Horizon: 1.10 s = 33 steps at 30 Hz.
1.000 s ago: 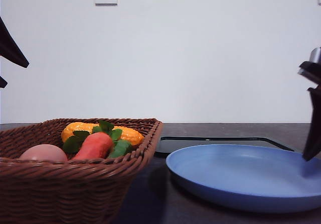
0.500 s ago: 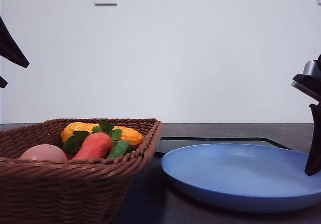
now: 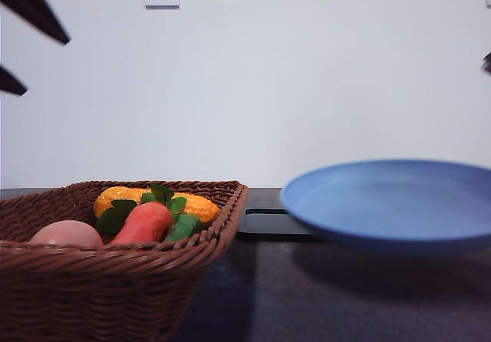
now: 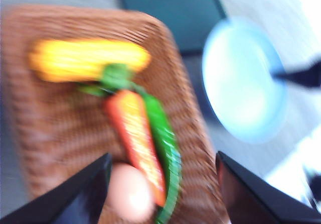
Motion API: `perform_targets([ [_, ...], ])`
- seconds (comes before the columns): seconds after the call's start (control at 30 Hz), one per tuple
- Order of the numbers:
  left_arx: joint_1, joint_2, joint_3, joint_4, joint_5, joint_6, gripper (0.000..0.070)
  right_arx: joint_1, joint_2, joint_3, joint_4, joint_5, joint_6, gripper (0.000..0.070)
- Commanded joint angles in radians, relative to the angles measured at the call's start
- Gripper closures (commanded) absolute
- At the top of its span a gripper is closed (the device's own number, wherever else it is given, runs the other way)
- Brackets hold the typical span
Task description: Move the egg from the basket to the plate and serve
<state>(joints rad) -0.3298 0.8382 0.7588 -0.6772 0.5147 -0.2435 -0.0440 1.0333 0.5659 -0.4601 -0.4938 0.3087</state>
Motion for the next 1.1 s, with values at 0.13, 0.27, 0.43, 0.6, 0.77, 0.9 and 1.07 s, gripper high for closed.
perform_targets([
  [0.13,-0.151,0.060,0.032,-0.064,-0.140,-0.052,0.0278,-0.033,-0.061,0.012,-0.016,-0.004,0.016,0.0700],
  [0.27,-0.245,0.121,0.032,-0.057,-0.251,-0.076,0.0278,-0.033,-0.084,0.012,-0.014,-0.003,0.017,0.0700],
  [0.43,-0.301,0.234,0.032,-0.060,-0.350,-0.091,0.0278,-0.033,-0.087,0.012,-0.013,-0.003,0.017,0.0700],
  [0.6,-0.318,0.344,0.032,-0.032,-0.386,-0.110,0.0278,-0.033,-0.087,0.012,-0.012,-0.003,0.017,0.0700],
  [0.77,-0.321,0.424,0.032,0.013,-0.384,-0.108,0.0278,-0.033,-0.087,0.012,-0.012,-0.003,0.016,0.0700],
  [0.9,-0.327,0.473,0.032,0.020,-0.384,-0.101,0.0278,-0.033,-0.087,0.012,-0.012,-0.003,0.016,0.0700],
  [1.07,-0.331,0.519,0.032,0.019,-0.384,-0.098,0.0283,-0.033,-0.087,0.012,-0.011,-0.002,0.012,0.0700],
])
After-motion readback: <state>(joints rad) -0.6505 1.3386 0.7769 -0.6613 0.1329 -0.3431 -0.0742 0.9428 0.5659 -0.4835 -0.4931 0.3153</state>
